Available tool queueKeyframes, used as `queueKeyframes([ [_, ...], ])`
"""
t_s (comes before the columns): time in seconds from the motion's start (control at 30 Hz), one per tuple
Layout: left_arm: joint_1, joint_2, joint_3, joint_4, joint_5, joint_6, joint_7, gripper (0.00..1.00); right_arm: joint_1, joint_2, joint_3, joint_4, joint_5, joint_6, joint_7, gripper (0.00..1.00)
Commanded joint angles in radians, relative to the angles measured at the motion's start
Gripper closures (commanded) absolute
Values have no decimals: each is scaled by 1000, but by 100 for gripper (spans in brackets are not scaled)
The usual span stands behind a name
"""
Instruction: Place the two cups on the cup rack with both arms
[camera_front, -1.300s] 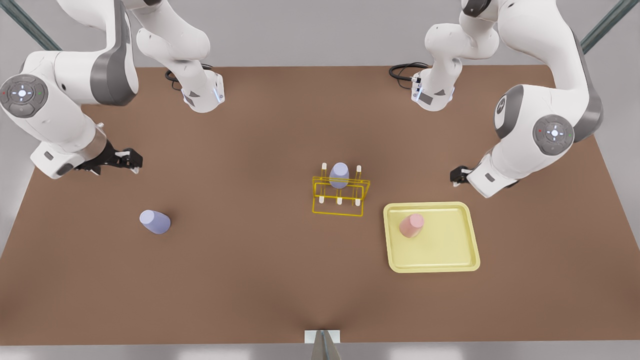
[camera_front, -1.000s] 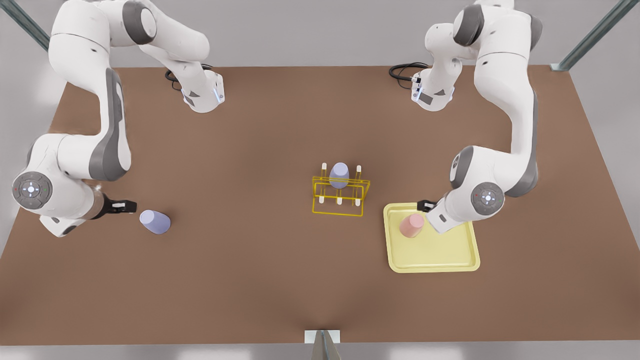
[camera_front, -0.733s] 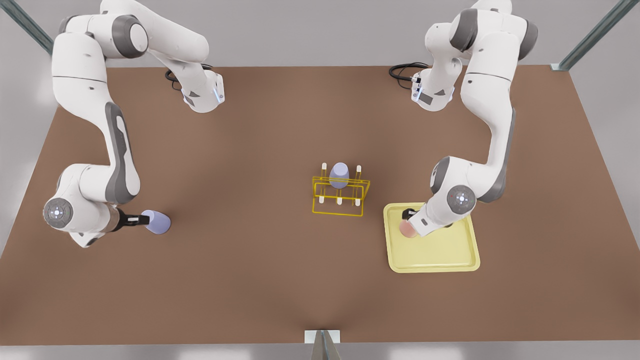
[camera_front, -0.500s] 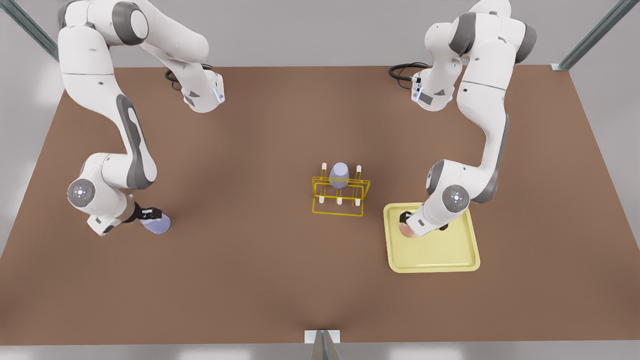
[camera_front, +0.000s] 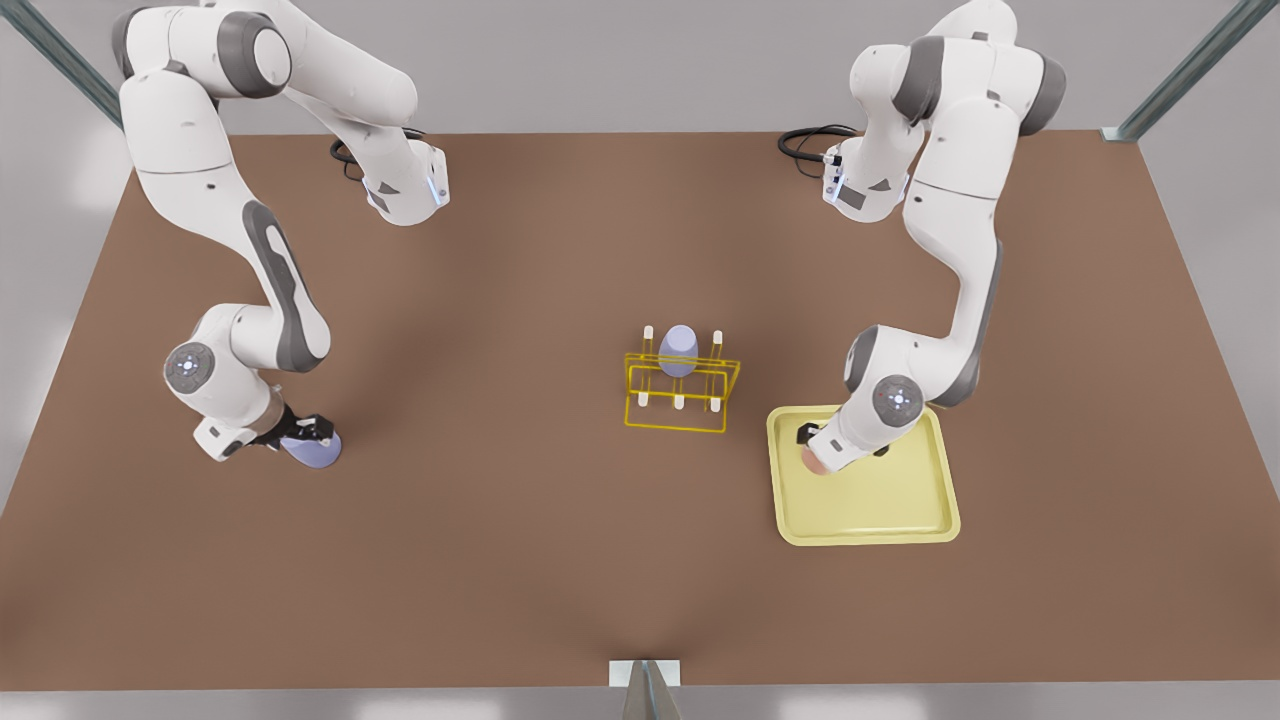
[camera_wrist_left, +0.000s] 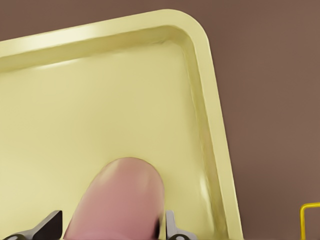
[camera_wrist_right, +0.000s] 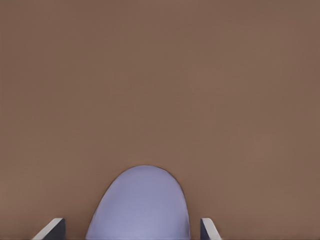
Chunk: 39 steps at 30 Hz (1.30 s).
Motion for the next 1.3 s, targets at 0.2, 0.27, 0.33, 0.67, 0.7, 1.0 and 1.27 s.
queueKeyframes([
  [0.2,-2,13,3,0,1,12,-27,0,-3,25,-1,-10,-5,31,-30,0],
  [0.27,-10,13,8,0,-1,12,-29,7,-6,31,-1,-9,-7,31,-30,0],
  [0.33,-16,12,15,0,-2,11,-29,12,-6,38,-1,-9,-7,31,-30,0],
  [0.67,-16,-4,6,118,-4,-207,-55,13,-11,48,-1,-7,-7,28,-40,16],
  [0.7,-16,-4,-8,166,-30,-267,-69,13,-11,48,-1,-7,-7,28,-40,17],
  [1.0,-19,4,-256,456,-30,-491,-446,13,-12,45,-1,17,-7,16,-43,19],
  [1.27,-79,19,-276,453,-22,-549,-478,13,-11,51,0,33,-7,-7,-49,19],
])
